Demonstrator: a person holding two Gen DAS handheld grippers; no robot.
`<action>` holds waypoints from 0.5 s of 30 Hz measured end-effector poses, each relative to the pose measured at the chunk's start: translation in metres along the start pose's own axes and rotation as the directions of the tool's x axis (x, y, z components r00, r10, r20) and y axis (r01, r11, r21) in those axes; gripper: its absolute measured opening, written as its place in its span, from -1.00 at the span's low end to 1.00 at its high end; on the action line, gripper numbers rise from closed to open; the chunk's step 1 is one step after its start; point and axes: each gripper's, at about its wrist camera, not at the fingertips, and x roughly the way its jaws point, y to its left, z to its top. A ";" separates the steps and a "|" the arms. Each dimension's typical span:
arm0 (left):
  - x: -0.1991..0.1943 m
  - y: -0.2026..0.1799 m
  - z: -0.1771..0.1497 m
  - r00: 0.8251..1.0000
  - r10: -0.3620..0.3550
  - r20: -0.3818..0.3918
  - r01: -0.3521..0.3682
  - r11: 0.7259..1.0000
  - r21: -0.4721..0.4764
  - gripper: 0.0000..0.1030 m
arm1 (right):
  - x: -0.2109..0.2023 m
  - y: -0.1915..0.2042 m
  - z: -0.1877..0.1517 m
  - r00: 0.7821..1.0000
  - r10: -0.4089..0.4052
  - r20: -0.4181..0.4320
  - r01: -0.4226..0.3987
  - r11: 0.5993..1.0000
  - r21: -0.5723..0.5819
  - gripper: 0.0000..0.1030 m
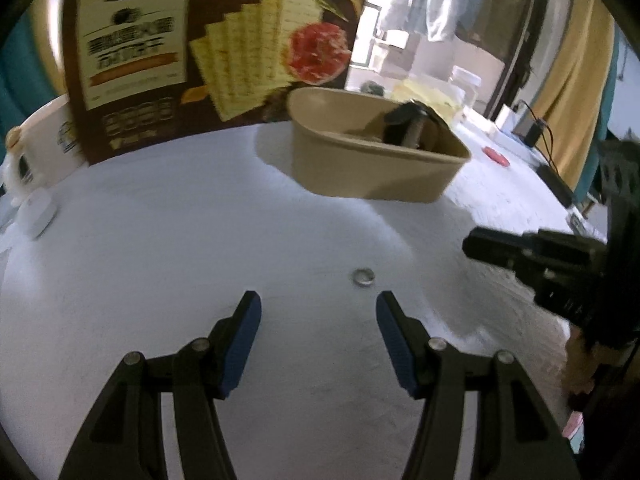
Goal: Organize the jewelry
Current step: 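Carry the ring to the kraft bowl and open the right tool inside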
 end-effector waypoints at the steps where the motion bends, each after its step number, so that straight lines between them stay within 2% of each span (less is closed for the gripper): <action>1: 0.003 -0.003 0.001 1.000 0.001 -0.004 -0.001 1.000 0.015 0.16 | -0.002 -0.003 0.001 1.000 -0.002 0.006 0.002 1.000 0.005 -0.78; 4: 0.011 -0.011 0.007 1.000 0.004 -0.010 -0.004 0.999 0.050 0.11 | -0.007 -0.012 0.002 1.000 -0.007 0.021 0.007 1.000 0.022 -0.78; 6: 0.014 -0.016 0.010 1.000 -0.001 -0.016 0.002 0.998 0.068 -0.11 | -0.009 -0.019 0.003 0.999 -0.012 0.030 0.011 0.999 0.034 -0.78; 9: 0.020 -0.025 0.014 1.000 0.006 -0.020 -0.004 0.994 0.105 -0.22 | -0.012 -0.026 0.004 0.999 -0.019 0.040 0.017 0.999 0.050 -0.78; 12: 0.023 -0.031 0.016 1.000 0.021 -0.022 -0.018 0.990 0.138 -0.44 | -0.013 -0.033 0.005 0.999 -0.022 0.043 0.019 0.998 0.061 -0.78; 14: 0.025 -0.034 0.017 0.999 0.022 -0.025 -0.018 0.989 0.149 -0.76 | -0.015 -0.036 0.006 0.999 -0.024 0.046 0.021 0.998 0.061 -0.78; 15: 0.025 -0.035 0.018 0.999 0.013 -0.031 -0.008 0.989 0.149 -0.78 | -0.015 -0.037 0.005 0.999 -0.025 0.048 0.022 0.998 0.064 -0.78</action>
